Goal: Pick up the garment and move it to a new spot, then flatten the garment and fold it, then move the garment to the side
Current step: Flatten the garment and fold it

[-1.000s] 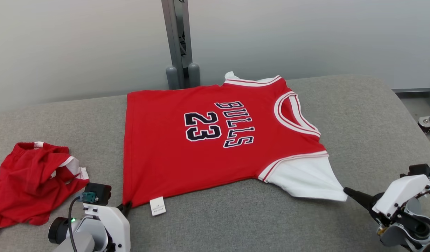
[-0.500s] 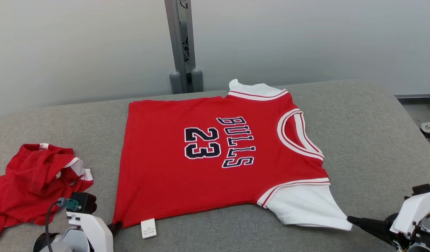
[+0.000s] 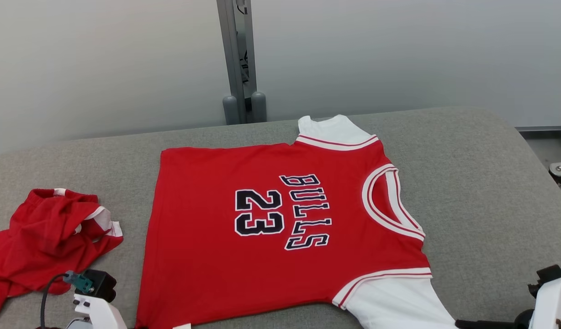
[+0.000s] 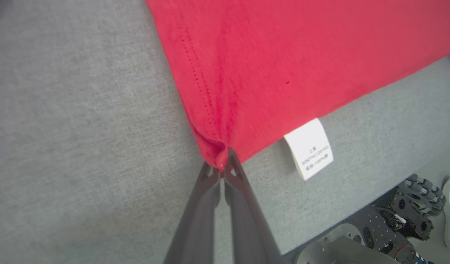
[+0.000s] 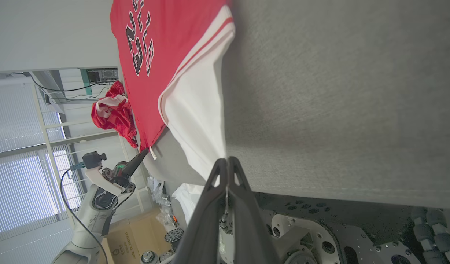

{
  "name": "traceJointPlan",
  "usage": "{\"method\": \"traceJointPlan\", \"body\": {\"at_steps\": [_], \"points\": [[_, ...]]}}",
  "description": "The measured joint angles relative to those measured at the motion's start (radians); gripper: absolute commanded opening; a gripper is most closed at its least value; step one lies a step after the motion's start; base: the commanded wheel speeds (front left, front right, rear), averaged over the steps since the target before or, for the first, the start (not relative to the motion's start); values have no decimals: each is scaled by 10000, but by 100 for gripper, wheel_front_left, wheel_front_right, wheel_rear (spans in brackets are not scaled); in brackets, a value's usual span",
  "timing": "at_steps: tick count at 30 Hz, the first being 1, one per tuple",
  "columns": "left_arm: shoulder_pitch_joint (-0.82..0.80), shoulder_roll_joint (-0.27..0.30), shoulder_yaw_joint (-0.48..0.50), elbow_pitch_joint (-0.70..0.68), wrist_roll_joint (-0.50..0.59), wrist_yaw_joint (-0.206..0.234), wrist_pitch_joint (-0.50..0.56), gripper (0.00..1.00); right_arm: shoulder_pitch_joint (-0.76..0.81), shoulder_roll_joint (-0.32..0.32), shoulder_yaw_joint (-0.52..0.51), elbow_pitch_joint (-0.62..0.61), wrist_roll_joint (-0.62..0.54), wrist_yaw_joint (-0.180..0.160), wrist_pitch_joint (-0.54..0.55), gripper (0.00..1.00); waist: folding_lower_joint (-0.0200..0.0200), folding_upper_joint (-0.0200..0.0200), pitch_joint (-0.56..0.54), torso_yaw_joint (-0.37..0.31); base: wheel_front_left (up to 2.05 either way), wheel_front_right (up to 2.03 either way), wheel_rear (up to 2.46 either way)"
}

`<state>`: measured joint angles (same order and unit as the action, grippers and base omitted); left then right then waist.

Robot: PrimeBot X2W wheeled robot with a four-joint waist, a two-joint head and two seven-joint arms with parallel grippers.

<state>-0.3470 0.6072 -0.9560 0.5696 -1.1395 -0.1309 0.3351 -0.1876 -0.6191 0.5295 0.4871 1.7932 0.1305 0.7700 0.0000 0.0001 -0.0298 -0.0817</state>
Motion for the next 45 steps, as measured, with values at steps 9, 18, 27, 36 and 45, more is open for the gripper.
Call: {"method": "traceJointPlan", "body": {"at_steps": [9, 18, 27, 36, 45], "points": [[422, 1174, -222, -1588, -439, 77, 1281, 0, 815, -803, 562, -1283, 514, 2, -173, 0, 0, 0, -39, -42, 0, 0, 0], [748, 1802, -232, -3122, -700, 731, 1854, 0, 1312, -1402, 1055, -2382, 1321, 0, -955, 0, 0, 0, -32, -102, 0, 0, 0], [703, 2048, 548, -4075, -1404, 1337, 1662, 0, 561, -1569, 1296, -3256, 2161, 0, -1981, 0, 0, 0, 201, -90, 0, 0, 0], [251, 1998, 1216, -4592, -1827, 1651, 1444, 0, -610, -1622, 1494, -3319, 2470, 0, -2901, 0, 0, 0, 536, 26, 0, 0, 0], [-346, 1436, 1720, -4128, -1824, 2148, 811, 0, -2040, -1296, 1496, -2573, 2562, 0, -3601, 0, 0, 0, 1257, 154, 0, 0, 0]]}}
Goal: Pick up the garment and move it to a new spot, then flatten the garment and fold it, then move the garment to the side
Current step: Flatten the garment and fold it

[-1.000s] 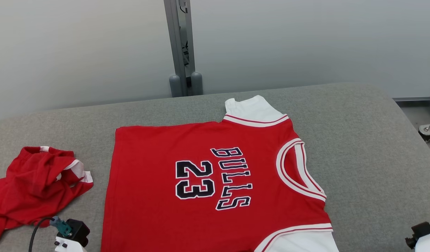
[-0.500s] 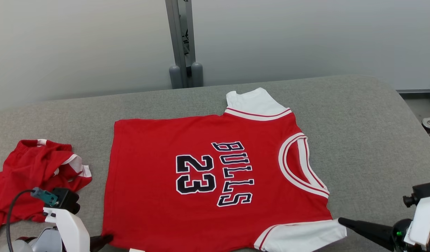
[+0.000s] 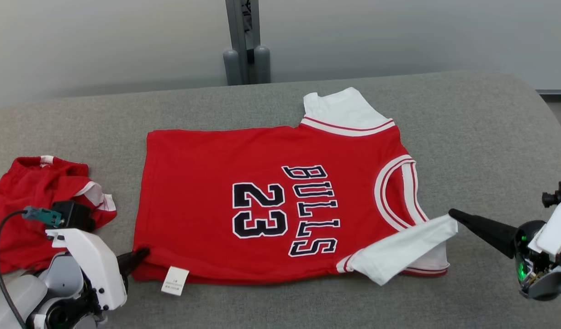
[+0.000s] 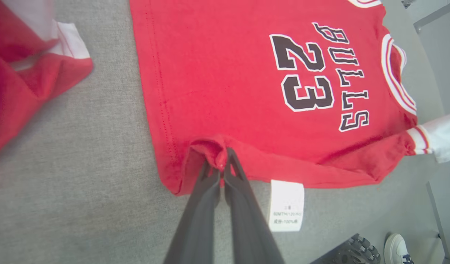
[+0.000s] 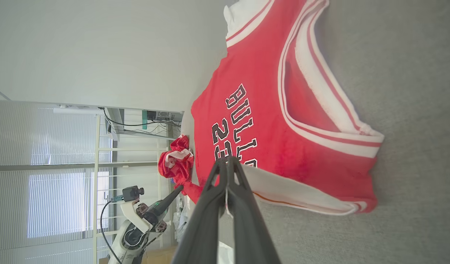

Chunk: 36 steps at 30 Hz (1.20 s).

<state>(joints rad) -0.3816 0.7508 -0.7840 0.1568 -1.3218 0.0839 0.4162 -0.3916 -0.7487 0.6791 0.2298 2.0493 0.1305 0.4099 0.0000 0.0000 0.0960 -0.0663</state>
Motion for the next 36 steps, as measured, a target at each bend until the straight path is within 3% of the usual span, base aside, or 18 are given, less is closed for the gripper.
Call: {"method": "traceJointPlan", "body": {"at_steps": [4, 13, 36], "points": [[-354, -366, 190, 320, 77, 230, -332, 0, -564, 151, -8, 355, -86, 0, -148, 0, 0, 0, 394, 71, 0, 0, 0], [-1115, -1057, 326, 1047, 359, 213, -840, 0, -1838, 550, -77, 1099, -669, 0, -318, 0, 0, 0, 1228, 349, 0, 0, 0], [-1914, -1914, 232, 2477, 888, -148, -1542, 0, -2557, 1248, -502, 1896, -2073, 0, -554, 0, 0, 0, 1914, 662, 0, 0, 0]]}}
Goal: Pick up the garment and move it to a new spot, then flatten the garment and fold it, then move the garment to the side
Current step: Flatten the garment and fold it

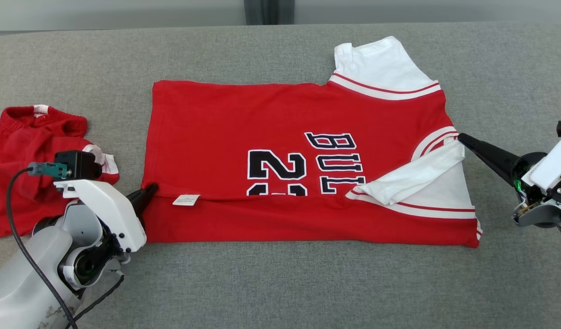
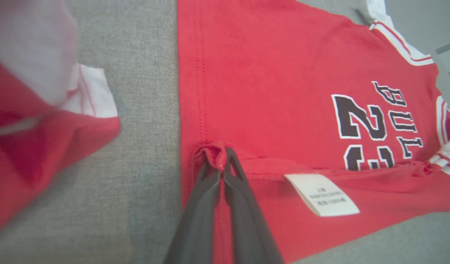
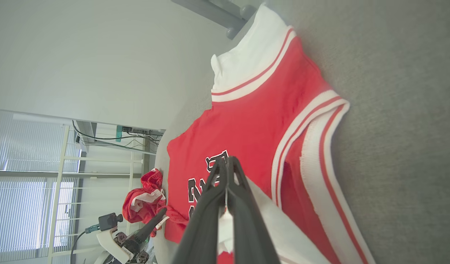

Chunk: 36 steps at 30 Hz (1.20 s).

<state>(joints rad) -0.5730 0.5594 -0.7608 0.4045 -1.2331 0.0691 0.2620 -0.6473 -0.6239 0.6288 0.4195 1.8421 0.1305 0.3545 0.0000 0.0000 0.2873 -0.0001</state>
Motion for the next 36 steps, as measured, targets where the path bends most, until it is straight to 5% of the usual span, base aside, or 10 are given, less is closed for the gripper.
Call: {"method": "traceJointPlan", "body": {"at_steps": [7, 9, 11, 12, 13, 14, 15, 28, 36], "points": [[-129, -121, -44, 291, 44, -157, -75, 1, -29, 211, -297, 226, -322, 0, -215, 0, 0, 0, 105, 42, 0, 0, 0], [-177, -148, -50, 353, 81, -198, -107, 16, -29, 251, -355, 259, -410, -2, -226, 0, 0, 0, 137, 48, 0, 0, 0], [-266, -192, -69, 428, 100, -205, -119, 48, -30, 299, -401, 320, -462, 0, -251, 0, 0, 0, 165, 55, 0, 0, 0], [-283, -213, -79, 466, 105, -217, -125, 93, -30, 330, -414, 374, -483, 0, -240, 0, 0, 0, 175, 60, 0, 0, 0], [-284, -234, -92, 516, 132, -213, -163, 100, -30, 359, -424, 460, -500, 0, -226, 16, 0, 0, 186, 65, 0, 0, 0], [-285, -265, -100, 566, 150, -209, -167, 100, -30, 389, -437, 539, -539, 0, -234, 83, 0, 0, 192, 70, 0, 0, 0], [-294, -297, -104, 600, 167, -207, -176, 100, -30, 422, -456, 589, -573, 0, -234, 100, 0, 0, 197, 73, 0, 0, 0], [-366, -395, 127, 1095, 169, -155, -782, 100, 25, 640, -972, 610, -1607, 0, -1369, 100, 0, 0, -166, 29, 0, 0, 0], [-213, -422, 362, 1292, 579, 79, -2203, 100, 616, 506, -1001, -293, -3432, 0, -3785, 100, 0, 0, -836, -103, 0, 0, 0]]}}
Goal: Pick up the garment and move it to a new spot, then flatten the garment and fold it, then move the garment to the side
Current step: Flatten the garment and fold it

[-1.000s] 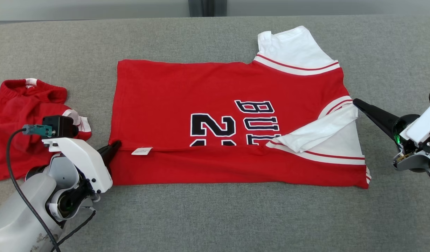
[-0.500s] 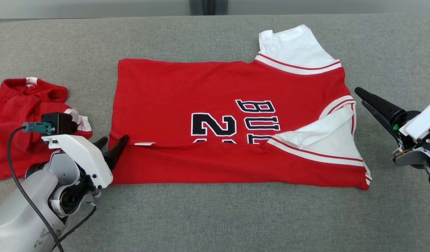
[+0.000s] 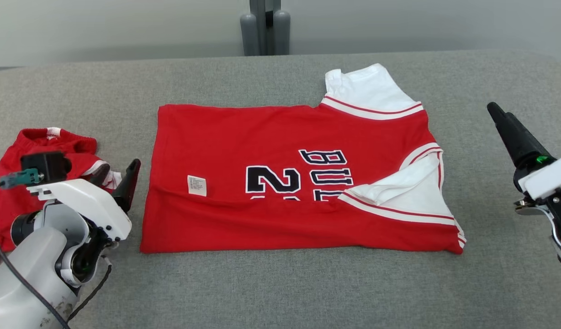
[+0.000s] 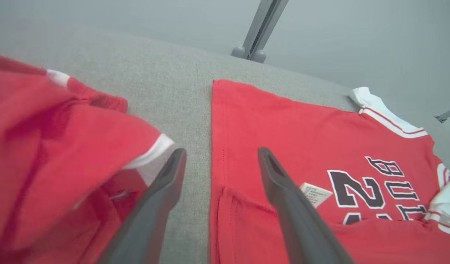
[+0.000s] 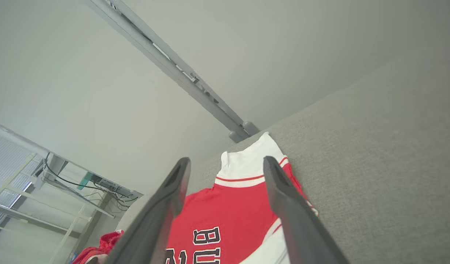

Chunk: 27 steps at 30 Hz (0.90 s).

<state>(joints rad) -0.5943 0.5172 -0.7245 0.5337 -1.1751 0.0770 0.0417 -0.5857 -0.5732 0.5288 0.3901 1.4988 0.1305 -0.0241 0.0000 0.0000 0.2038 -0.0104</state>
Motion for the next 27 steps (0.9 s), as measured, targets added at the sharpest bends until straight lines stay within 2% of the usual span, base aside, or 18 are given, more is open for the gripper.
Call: {"method": "traceJointPlan", "body": {"at_steps": [3, 5, 9, 12, 15, 18, 21, 25, 27], "points": [[198, -73, 199, 84, 230, 157, -1039, 100, 396, -77, 190, -132, -888, 0, -1237, 100, 0, 0, -304, -67, 0, 0, 0], [416, -217, 330, 94, 291, 111, -1789, 100, 692, -61, 366, -67, -1507, 0, -1902, 100, 0, 0, -526, -119, 0, 0, 0], [848, -439, 598, 140, 629, -121, -2832, 100, 1261, 19, 278, 314, -3030, 0, -2337, 100, 0, 0, -955, -217, 0, 0, 0], [1290, -623, 1060, 157, 1210, -92, -2991, 100, 1700, 623, -1032, 194, -4456, 0, -2378, 100, 0, 0, -1235, -300, 0, 0, 0], [1884, -1070, 2489, -428, 2349, -10, -3020, 100, 2539, 1427, -2224, -226, -5986, 0, -2406, 100, 0, 0, -1478, -390, 0, 0, 0], [2945, -1812, 3787, -1007, 3647, -38, -3032, 100, 3429, 2320, -3164, -577, -6966, 0, -2405, 100, 0, 0, -1681, -477, 0, 0, 0], [3841, -2508, 4769, -1423, 4888, -236, -3033, 100, 4025, 2894, -3591, -865, -7758, 0, -2405, 100, 0, 0, -1810, -568, 0, 0, 0], [4640, -3457, 5988, -1645, 6048, -600, -3032, 100, 4516, 3452, -3896, -909, -8192, 0, -2405, 100, 0, 0, -1886, -684, 0, 0, 0], [5005, -3787, 6558, -1540, 7147, -717, -3032, 100, 4557, 3601, -3871, -905, -8449, 0, -2405, 100, 0, 0, -1898, -754, 0, 0, 0]]}}
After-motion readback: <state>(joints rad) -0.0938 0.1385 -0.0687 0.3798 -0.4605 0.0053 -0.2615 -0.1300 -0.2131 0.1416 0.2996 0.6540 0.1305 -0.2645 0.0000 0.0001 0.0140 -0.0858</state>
